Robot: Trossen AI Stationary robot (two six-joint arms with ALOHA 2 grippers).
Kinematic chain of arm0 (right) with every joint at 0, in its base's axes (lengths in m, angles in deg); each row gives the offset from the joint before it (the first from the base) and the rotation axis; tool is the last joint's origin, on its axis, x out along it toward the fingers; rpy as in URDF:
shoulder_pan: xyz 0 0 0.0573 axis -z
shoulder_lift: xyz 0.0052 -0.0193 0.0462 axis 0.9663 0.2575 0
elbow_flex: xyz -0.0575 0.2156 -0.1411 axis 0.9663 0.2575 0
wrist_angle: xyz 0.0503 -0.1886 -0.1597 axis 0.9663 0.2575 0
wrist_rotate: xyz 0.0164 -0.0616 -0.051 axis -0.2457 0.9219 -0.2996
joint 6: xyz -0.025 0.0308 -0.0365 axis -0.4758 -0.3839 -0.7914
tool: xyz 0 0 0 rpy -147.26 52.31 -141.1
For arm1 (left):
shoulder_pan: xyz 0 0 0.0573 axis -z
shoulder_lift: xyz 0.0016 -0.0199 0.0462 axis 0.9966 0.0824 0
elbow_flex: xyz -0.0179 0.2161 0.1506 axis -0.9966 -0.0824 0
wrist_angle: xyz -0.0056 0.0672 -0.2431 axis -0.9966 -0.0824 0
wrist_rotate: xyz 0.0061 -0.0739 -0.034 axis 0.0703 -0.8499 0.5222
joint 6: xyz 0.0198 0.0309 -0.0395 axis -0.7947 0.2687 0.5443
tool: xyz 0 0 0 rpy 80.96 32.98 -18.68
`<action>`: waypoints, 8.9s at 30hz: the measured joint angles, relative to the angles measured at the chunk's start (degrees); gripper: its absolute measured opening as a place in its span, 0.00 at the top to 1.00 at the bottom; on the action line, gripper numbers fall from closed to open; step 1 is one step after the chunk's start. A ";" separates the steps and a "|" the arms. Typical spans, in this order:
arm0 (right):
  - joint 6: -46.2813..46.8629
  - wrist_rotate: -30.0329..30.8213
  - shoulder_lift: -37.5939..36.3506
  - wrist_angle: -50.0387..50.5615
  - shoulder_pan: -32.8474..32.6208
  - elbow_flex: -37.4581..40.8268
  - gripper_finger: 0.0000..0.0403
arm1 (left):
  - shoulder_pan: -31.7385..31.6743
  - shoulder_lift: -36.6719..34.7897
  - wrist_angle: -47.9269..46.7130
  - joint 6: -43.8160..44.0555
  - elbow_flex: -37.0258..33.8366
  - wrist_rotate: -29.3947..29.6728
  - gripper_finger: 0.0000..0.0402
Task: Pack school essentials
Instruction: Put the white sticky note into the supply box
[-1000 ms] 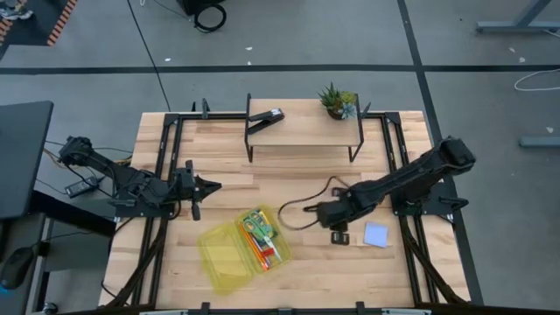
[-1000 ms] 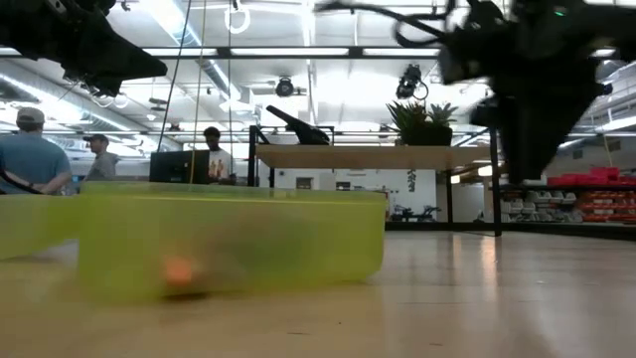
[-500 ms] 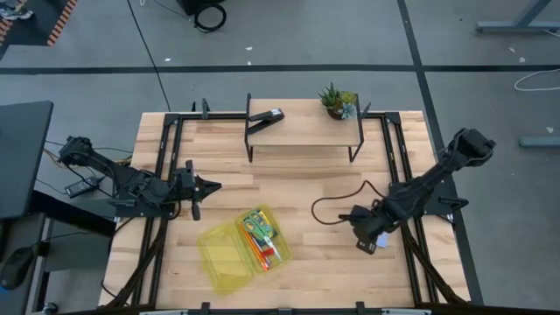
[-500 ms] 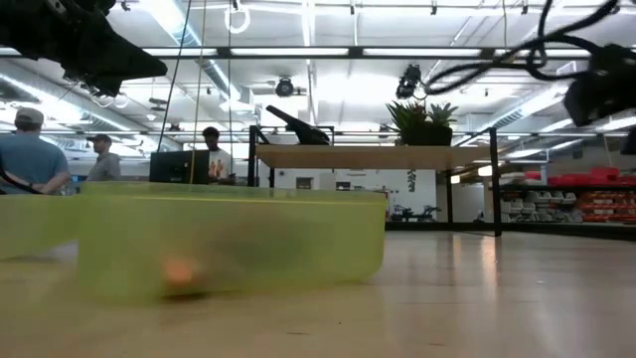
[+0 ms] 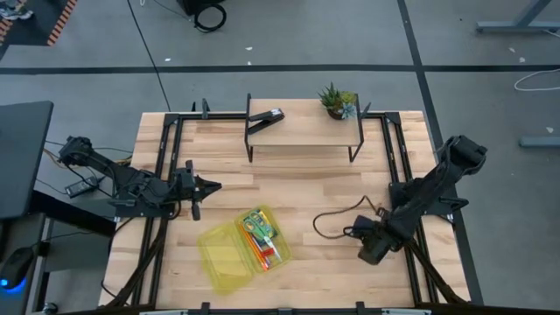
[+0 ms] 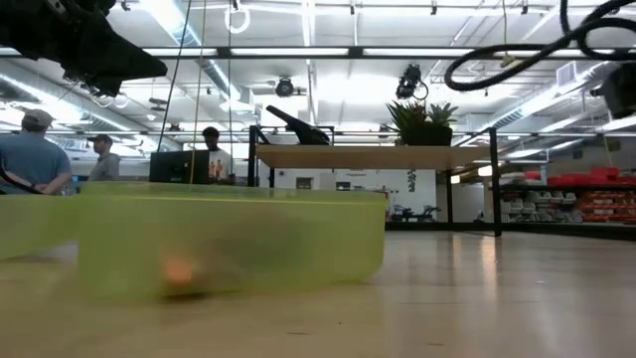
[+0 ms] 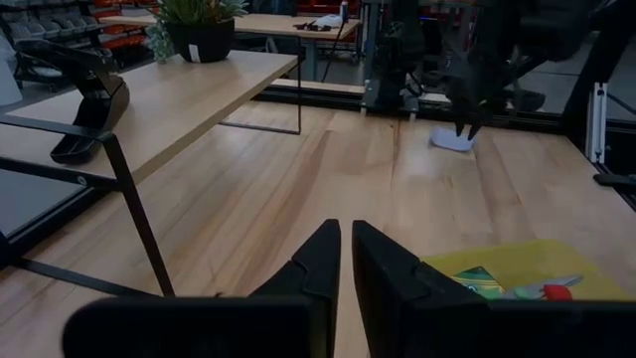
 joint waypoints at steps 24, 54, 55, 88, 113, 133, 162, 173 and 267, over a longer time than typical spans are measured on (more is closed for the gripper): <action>10.37 8.20 6.50 9.44 -13.13 -6.26 0.62 | -0.02 0.00 0.01 -0.01 0.00 0.00 0.92; 6.41 8.50 9.12 6.85 -13.41 -6.13 0.56 | -0.02 -0.02 0.01 0.01 0.00 0.00 0.90; 6.91 8.08 9.12 6.85 -13.41 -6.13 0.56 | -0.02 0.00 0.01 -0.04 0.00 0.02 0.90; 2.32 0.59 11.98 8.40 -6.81 -6.06 0.58 | 0.00 0.00 0.01 -0.02 0.00 0.02 0.92; 1.49 6.09 12.70 2.29 -7.25 -2.64 0.59 | 0.00 0.00 0.01 -0.01 0.00 0.00 0.91; 1.17 6.07 12.92 0.62 -7.25 -2.48 0.90 | -0.02 -0.01 0.01 0.01 0.00 0.01 0.91; -0.73 7.75 13.25 2.41 -6.95 -4.73 0.98 | -0.02 0.00 0.01 -0.01 0.00 0.01 0.91; -3.16 7.49 13.14 2.13 -4.86 -4.93 0.98 | -0.02 -0.02 0.01 0.01 0.00 0.00 0.91; -86.33 -5.63 28.41 -80.50 23.31 -17.25 0.99 | -0.02 -0.02 0.17 -0.01 -0.01 0.02 0.91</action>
